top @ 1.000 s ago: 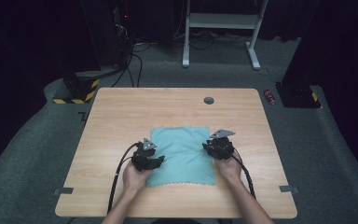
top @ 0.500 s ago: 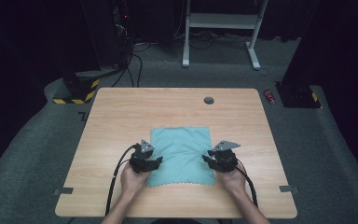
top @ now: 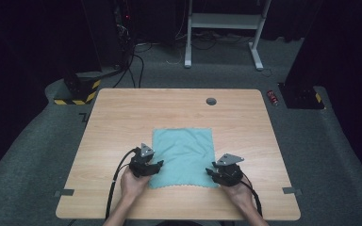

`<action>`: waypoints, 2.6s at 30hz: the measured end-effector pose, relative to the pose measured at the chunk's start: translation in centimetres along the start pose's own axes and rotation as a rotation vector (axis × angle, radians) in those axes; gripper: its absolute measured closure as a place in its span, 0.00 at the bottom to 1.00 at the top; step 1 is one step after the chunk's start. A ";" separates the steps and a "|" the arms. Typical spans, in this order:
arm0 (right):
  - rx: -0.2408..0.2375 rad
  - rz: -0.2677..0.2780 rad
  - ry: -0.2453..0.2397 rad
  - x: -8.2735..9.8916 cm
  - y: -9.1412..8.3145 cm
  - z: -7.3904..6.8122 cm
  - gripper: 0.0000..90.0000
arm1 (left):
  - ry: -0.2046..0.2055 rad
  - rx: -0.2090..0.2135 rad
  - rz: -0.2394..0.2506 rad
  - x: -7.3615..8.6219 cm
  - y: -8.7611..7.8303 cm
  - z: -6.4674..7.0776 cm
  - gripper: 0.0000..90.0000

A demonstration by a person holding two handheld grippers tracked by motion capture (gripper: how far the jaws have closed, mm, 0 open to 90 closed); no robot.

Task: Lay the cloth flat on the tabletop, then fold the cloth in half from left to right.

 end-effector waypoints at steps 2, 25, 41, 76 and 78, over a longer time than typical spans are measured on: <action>0.003 0.020 0.013 -0.1 -0.2 0.0 0.61 | -0.007 0.018 0.012 0.0 -0.4 -0.1 0.51; -0.111 0.115 -0.033 -2.9 1.4 -3.3 0.56 | -0.077 0.038 0.051 1.1 -1.4 -1.2 0.47; -0.205 0.138 -0.032 -4.5 3.5 -5.7 0.58 | -0.157 -0.030 0.033 -1.7 0.1 -5.7 0.48; -0.367 0.088 -0.216 -7.4 6.4 -15.2 0.70 | -0.203 -0.059 -0.024 -7.4 6.0 -8.9 0.65; -0.369 0.085 -0.224 -7.4 6.6 -15.6 0.71 | -0.194 -0.064 -0.033 -7.3 6.1 -8.9 0.66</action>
Point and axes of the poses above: each handheld gripper's, and its own axes: y roughly forward along the jaws, x roughly out of its underside, z roughly to its right, the point moved 1 cm from there along y, roughly forward along the jaws, and after that the axes turned 1 degree about x, right-handed, at the moved point
